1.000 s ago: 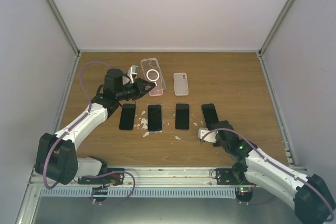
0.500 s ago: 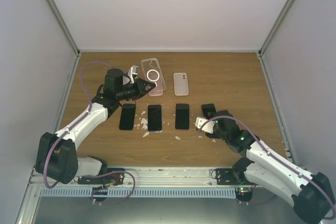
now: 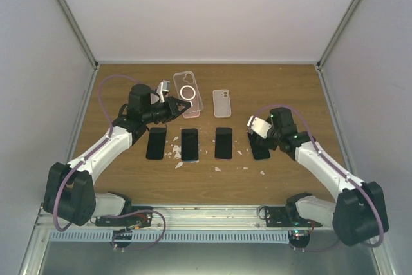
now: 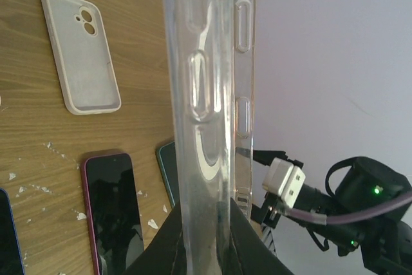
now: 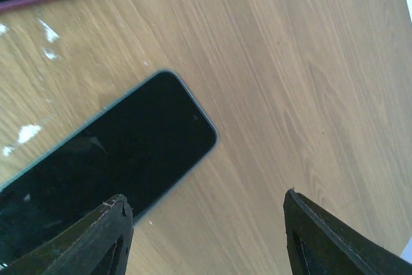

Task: Take the phone out of the phone case
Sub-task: Place the phone at the center of the board.

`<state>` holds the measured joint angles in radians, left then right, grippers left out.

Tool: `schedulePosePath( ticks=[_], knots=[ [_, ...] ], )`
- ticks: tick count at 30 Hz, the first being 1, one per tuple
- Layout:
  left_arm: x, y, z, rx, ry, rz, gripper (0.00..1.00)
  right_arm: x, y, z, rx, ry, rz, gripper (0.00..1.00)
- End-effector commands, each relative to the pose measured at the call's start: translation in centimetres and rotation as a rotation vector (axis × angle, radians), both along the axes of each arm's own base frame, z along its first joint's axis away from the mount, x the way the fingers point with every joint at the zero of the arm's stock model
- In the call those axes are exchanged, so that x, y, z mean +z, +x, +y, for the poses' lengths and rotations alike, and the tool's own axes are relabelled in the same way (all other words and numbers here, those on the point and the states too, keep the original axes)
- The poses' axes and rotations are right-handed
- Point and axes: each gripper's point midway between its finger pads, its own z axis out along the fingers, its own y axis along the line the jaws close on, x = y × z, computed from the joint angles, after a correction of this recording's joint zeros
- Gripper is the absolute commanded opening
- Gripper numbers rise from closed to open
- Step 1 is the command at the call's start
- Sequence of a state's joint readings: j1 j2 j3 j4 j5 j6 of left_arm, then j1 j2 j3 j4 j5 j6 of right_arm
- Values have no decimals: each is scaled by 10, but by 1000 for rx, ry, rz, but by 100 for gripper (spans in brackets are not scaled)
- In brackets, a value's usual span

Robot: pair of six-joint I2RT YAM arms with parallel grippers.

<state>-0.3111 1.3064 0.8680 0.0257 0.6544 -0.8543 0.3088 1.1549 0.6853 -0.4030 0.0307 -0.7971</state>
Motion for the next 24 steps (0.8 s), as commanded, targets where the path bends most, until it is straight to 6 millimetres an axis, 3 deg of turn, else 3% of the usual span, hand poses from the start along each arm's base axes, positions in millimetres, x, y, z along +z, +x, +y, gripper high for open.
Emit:
schedulePosePath(
  ticks=[1,7,17,24],
  knots=[
    [22,3,0,-8,-16,-92,0,-2,5,-19,6,2,23,65],
    [20,3,0,-5,-24,-86,0,-27,11,-54,-16,-90,49,65],
    [23,2,0,-6,-27,-93,0,-73,-14,-63,28,-159,117,66],
    [24,3,0,-5,-30,-92,0,-87,-26,-60,39,-144,163,66]
  ],
)
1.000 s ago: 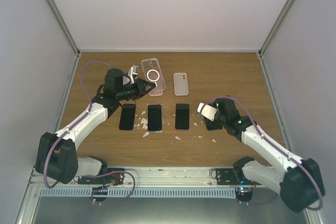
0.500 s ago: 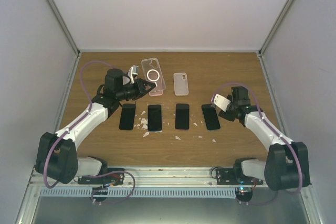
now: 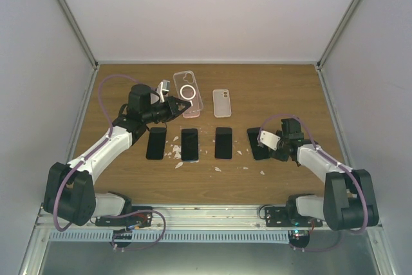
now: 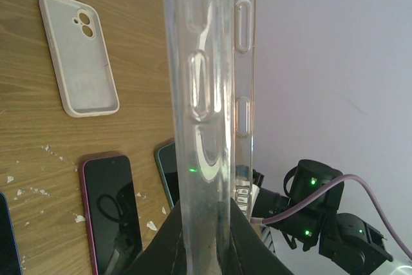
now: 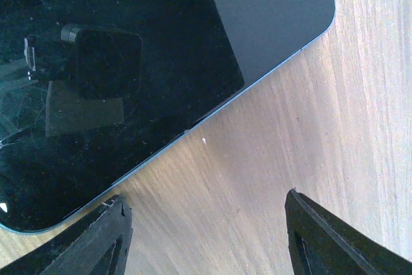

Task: Take the phone out of the phone case
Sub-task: Place the phone at the center of the board.

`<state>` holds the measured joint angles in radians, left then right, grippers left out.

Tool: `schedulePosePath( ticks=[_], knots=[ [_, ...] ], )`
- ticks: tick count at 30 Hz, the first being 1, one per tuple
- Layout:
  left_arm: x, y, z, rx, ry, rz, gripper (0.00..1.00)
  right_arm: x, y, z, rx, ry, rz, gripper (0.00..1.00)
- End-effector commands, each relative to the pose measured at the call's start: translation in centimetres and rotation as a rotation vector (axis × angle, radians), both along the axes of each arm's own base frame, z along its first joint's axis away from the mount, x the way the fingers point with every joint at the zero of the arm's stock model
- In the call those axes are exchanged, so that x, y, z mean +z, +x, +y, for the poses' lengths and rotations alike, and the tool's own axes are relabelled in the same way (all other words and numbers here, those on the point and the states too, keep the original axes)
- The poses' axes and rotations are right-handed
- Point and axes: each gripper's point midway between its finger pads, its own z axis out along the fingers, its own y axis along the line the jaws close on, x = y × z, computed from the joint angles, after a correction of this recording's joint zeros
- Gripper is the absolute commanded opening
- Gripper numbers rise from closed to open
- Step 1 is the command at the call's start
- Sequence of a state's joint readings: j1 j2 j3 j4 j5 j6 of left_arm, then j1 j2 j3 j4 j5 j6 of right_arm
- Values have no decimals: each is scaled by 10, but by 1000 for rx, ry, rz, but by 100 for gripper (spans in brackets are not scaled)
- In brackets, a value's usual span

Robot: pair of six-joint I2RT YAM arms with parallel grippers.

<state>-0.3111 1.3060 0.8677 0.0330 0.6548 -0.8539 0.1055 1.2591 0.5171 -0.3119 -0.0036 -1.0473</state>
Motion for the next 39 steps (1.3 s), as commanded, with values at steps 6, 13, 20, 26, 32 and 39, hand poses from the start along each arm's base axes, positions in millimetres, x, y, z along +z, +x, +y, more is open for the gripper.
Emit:
schedulePosePath(
  ticks=[6,13,20,26,32,39],
  knots=[
    [22,2,0,-5,-30,-83,0,-6,-12,9,32,53,47,66],
    [21,3,0,-4,-36,-78,0,-1,-21,18,48,83,68,66],
    [22,0,-2,-19,-36,-86,0,17,-17,23,30,120,73,67],
    [21,-5,-6,-38,-37,-112,0,122,25,65,-19,412,21,67],
    [29,-10,-16,-72,-33,-147,0,233,62,103,-78,735,-17,65],
    [28,-7,-14,-34,-28,-140,0,305,69,139,-77,1003,-8,69]
  ],
)
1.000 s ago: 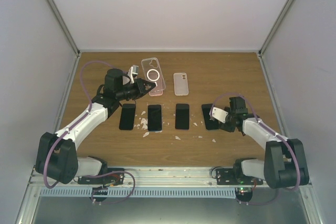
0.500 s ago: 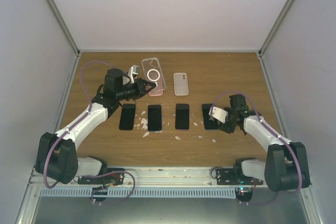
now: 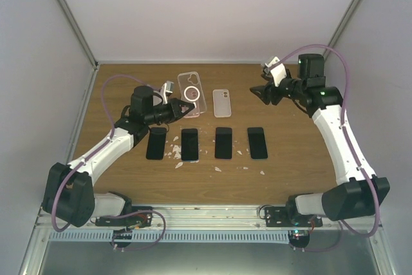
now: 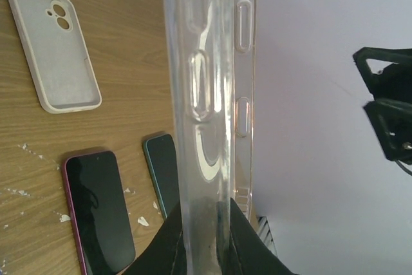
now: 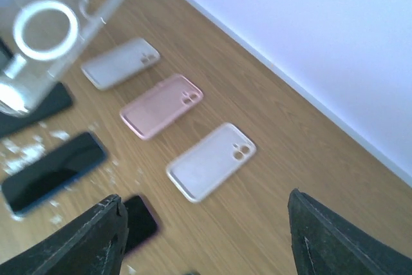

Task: Take the phone out of the phone case
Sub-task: Place the phone at the center of the board, then place the phone case at the center of the board.

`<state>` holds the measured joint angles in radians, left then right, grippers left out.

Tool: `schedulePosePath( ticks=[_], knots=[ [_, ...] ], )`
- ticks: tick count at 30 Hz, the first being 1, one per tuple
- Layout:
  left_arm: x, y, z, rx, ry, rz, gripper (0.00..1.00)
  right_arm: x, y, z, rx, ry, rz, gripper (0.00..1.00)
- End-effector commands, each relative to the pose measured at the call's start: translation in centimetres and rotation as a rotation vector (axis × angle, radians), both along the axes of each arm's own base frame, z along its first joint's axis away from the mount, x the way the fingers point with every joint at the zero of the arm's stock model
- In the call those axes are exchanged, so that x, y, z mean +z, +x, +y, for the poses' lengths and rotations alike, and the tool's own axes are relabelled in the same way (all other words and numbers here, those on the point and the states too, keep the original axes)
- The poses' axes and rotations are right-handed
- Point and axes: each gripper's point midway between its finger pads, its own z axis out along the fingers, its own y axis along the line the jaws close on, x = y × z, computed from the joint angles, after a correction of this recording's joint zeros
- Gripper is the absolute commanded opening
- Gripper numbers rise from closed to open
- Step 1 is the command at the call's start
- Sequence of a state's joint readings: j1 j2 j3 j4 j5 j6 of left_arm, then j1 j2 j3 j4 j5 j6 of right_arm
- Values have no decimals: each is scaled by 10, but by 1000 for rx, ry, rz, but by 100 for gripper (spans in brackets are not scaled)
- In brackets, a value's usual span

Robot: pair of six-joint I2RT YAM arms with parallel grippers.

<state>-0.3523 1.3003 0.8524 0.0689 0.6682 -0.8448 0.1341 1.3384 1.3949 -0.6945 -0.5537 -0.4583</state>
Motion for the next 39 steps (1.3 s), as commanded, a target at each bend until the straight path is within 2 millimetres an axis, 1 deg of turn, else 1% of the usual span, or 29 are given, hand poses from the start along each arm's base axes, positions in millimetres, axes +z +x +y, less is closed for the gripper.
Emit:
schedulePosePath(
  ticks=[1,4,7,12,15,18,20,25,29,33,39],
  knots=[
    [26,5,1,26,-24,-107,0,27,-16,38,52,222,111,70],
    [22,6,-1,24,-30,-90,0,33,-22,59,94,268,119,71],
    [23,6,-5,16,-43,-85,0,33,-23,80,107,311,128,71],
    [31,4,-11,3,-50,-99,0,20,-10,106,64,337,188,70],
    [32,5,-10,12,-53,-104,0,16,0,113,38,349,207,70],
    [31,4,-10,18,-50,-102,0,4,6,121,28,347,245,69],
    [32,4,-9,19,-52,-103,0,-1,6,128,37,352,268,69],
    [31,4,-11,17,-52,-102,0,-9,-3,149,86,341,291,67],
    [31,4,-13,15,-54,-102,0,-16,-6,160,105,321,297,65],
    [33,3,-15,13,-60,-108,0,-31,-2,164,89,300,326,60],
    [35,1,-15,10,-64,-116,0,-46,-2,168,79,297,373,47]
  ],
)
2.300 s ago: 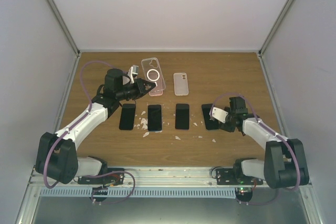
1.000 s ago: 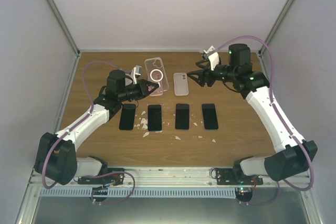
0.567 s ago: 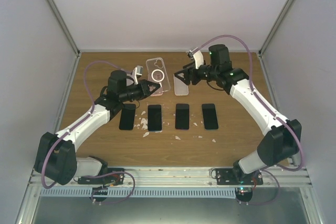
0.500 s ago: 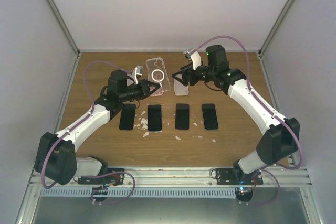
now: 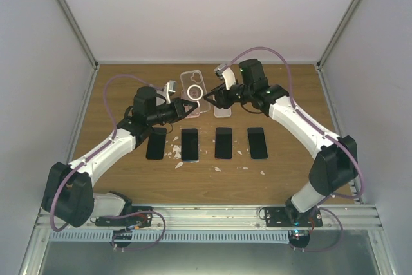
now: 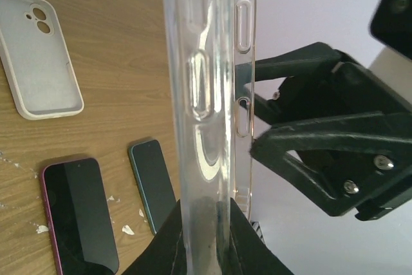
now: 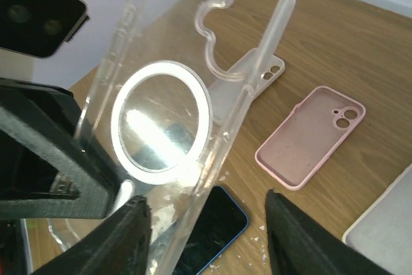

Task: Take the phone out of the phone case
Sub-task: Place the phone case at the center of the board.

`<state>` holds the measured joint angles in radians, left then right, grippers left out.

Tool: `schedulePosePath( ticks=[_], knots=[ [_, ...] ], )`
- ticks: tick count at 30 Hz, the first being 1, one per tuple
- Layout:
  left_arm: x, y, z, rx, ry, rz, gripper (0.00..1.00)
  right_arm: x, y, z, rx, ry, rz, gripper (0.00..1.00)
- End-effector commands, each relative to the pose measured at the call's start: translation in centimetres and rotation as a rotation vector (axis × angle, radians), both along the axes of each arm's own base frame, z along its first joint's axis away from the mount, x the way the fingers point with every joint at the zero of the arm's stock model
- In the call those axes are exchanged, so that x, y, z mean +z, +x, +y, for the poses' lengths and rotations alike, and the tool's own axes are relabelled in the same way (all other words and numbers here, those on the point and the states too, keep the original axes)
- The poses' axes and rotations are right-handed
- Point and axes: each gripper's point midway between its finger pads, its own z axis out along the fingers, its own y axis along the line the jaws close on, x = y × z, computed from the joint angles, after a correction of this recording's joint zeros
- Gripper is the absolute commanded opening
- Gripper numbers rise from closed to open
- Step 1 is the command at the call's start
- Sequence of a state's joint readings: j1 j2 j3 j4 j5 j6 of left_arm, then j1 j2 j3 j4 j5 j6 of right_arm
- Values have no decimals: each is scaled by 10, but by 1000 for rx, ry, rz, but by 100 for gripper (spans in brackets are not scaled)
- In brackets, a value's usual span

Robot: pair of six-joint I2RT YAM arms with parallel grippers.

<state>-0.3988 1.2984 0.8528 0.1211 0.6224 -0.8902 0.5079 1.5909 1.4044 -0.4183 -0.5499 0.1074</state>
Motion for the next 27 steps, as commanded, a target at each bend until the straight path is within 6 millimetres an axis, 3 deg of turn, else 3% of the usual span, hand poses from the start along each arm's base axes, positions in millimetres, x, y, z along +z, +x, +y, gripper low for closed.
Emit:
schedulePosePath(
  ticks=[1,8,15,17,20,25,27],
  knots=[
    [25,1,-3,1,-37,-99,0,2,2,7,-4,17,10,43],
    [25,-1,-1,-1,-34,-107,0,8,-12,14,48,89,70,22],
    [29,-2,-1,-8,-34,-128,0,11,-22,19,98,140,122,13],
    [29,-3,-2,-10,-34,-133,0,10,-22,18,92,143,130,14],
    [31,-3,-2,-14,-37,-138,0,7,-19,14,72,154,160,24],
    [33,-5,-4,-25,-45,-146,0,1,-16,10,58,171,204,25],
    [34,-5,-4,-31,-50,-148,0,1,-16,10,61,184,222,20]
  ],
)
